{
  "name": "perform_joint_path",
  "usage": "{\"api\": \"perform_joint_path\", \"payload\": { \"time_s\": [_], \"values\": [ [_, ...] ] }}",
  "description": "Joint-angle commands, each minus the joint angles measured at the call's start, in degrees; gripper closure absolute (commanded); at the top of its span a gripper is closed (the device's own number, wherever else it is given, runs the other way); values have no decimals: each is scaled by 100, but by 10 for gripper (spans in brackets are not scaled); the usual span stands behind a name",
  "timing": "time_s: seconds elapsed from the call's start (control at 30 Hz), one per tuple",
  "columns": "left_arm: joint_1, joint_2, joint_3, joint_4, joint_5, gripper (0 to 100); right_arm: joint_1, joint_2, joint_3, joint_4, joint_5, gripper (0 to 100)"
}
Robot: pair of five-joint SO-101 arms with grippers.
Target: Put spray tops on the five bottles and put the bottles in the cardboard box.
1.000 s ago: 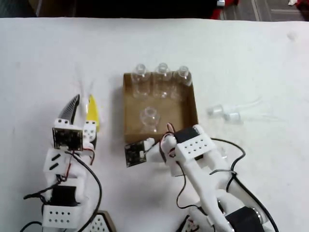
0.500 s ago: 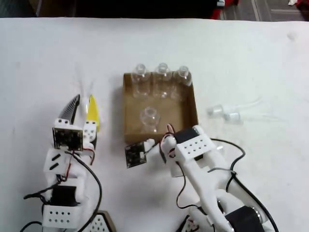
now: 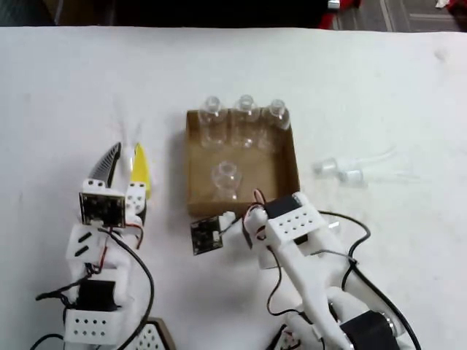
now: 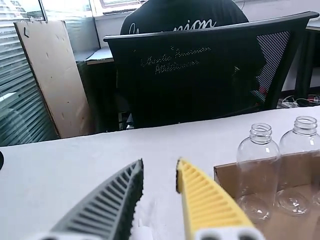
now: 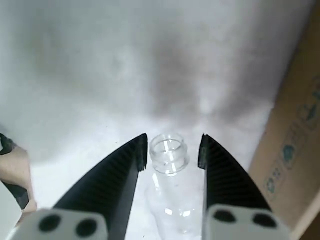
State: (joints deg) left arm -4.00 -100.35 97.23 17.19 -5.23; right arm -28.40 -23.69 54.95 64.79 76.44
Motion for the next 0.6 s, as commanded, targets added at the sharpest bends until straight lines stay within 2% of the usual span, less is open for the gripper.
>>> {"api": "perform_joint_path", "payload": {
  "time_s": [0.0,0.27,0.47,0.57],
  "values": [
    [66,-31,-9,-97,18,895,22,13,-26,-119,62,850],
    [75,-31,-9,-97,18,895,31,13,9,-347,26,851],
    [75,-31,-9,-97,18,895,40,-31,-26,-347,35,989],
    [75,-31,-9,-97,18,895,48,-66,-79,-312,18,968]
  ]
}}
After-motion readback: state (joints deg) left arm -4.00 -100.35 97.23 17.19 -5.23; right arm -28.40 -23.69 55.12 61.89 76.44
